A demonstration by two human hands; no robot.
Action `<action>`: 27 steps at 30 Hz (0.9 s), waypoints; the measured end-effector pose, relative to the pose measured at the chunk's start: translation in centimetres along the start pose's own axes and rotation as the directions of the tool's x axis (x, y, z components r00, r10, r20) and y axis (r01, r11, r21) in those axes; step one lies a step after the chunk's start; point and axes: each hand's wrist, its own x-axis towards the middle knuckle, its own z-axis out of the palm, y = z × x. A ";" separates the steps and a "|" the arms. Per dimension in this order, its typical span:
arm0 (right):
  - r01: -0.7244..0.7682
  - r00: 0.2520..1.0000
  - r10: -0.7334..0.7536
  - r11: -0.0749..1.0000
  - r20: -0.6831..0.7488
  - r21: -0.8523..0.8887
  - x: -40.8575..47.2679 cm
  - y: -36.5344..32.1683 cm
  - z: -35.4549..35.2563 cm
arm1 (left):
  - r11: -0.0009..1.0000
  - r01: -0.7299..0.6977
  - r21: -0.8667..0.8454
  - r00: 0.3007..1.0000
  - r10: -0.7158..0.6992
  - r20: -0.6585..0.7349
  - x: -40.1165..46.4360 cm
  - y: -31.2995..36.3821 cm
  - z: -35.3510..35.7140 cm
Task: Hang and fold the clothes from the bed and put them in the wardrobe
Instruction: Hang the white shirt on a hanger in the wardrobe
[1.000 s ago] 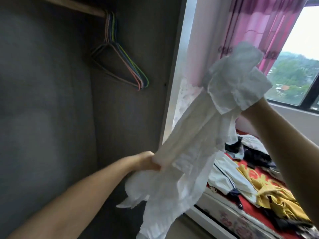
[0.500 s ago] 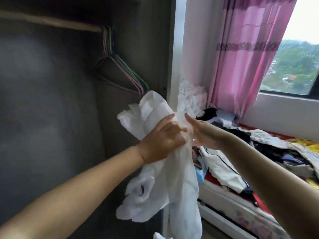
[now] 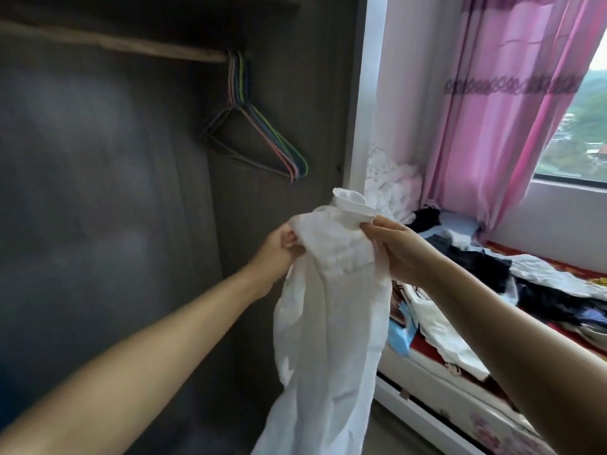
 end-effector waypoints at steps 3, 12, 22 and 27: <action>0.005 1.000 -0.004 1.000 0.020 -0.022 -0.1 -0.1 -0.1 | 0.993 0.054 -0.105 0.997 -0.059 -0.045 0.2 1.4 1.1; -0.123 0.992 0.124 0.971 -0.004 -0.204 -0.8 -0.5 -1.9 | 0.993 0.006 0.117 0.922 -0.051 0.383 0.5 3.1 2.5; 0.047 0.999 -0.006 0.594 0.053 -0.803 -2.6 -2.1 -1.4 | 0.998 0.027 0.055 0.994 -0.032 0.101 1.6 7.1 3.3; -0.100 0.993 0.104 0.550 -0.051 -0.829 -2.9 -1.3 1.5 | 0.996 0.091 0.019 0.988 -0.092 0.120 1.9 7.5 2.3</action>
